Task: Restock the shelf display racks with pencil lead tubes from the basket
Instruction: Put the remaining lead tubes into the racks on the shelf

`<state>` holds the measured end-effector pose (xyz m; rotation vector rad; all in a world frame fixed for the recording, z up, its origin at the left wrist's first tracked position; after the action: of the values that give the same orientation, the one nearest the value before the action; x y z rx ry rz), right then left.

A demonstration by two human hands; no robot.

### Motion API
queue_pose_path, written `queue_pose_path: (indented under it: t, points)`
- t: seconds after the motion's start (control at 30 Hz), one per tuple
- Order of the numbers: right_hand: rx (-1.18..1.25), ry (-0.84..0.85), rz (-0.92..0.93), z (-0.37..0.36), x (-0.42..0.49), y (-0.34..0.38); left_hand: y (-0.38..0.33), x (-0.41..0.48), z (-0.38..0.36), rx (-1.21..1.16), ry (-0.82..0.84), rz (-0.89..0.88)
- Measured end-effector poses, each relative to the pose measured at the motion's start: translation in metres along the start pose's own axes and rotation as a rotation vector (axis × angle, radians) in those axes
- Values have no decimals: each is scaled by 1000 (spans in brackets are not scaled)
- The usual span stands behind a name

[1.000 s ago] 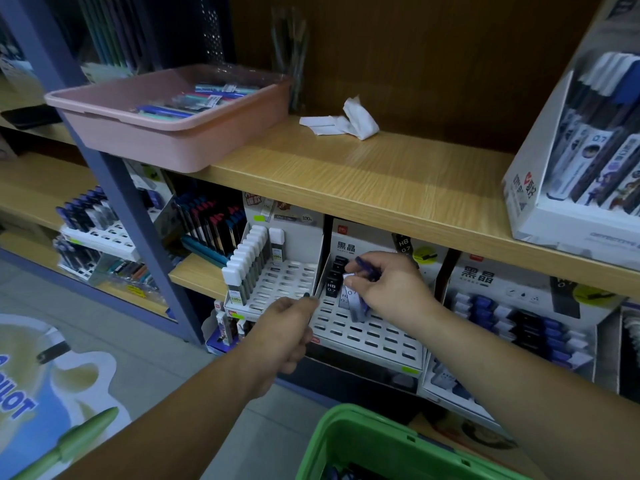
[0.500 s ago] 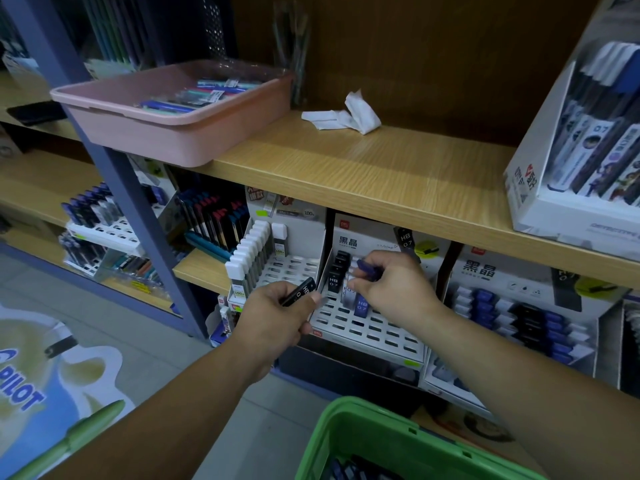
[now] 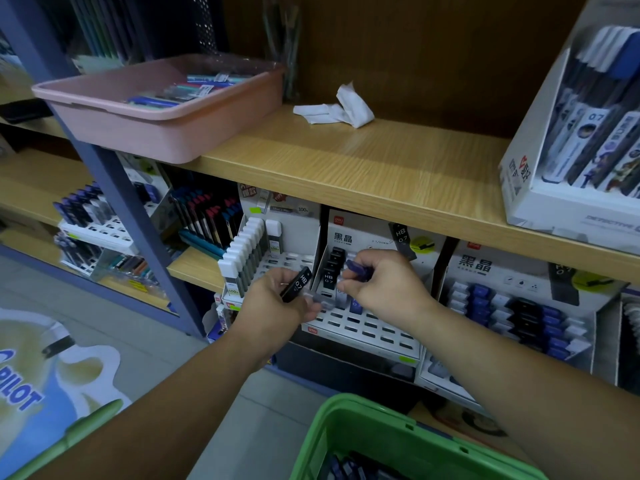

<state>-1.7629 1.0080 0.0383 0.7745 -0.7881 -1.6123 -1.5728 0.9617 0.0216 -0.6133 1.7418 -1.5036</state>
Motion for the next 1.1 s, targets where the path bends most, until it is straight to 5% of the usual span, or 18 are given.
queue_pose_path:
  t: [0.27, 0.5, 0.77, 0.93, 1.1]
  points:
    - [-360, 47, 43, -7, -4, 7, -4, 2, -3, 110, 30, -59]
    - [78, 66, -71, 7, -10, 9, -11, 6, -14, 138, 23, -119]
    - [60, 94, 43, 0, -14, 18, -28, 6, -24, 64, 20, -171]
    - [109, 94, 45, -4, -16, 19, -21, 4, -18, 37, -25, -93]
    - [176, 100, 2, -7, -19, 22, -5, -3, -17, 284, 50, 185]
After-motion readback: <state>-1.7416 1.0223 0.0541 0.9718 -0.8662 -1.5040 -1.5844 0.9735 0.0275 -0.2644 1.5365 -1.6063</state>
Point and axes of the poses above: each hand's wrist, its own x-axis towards the middle knuckle, its own z-axis out of the back of the hand, y = z × x, the point moved 5 cm from there along x, towards the middle knuckle, and after that the axes turned 14 degrees about y, right-handed, at the moved point
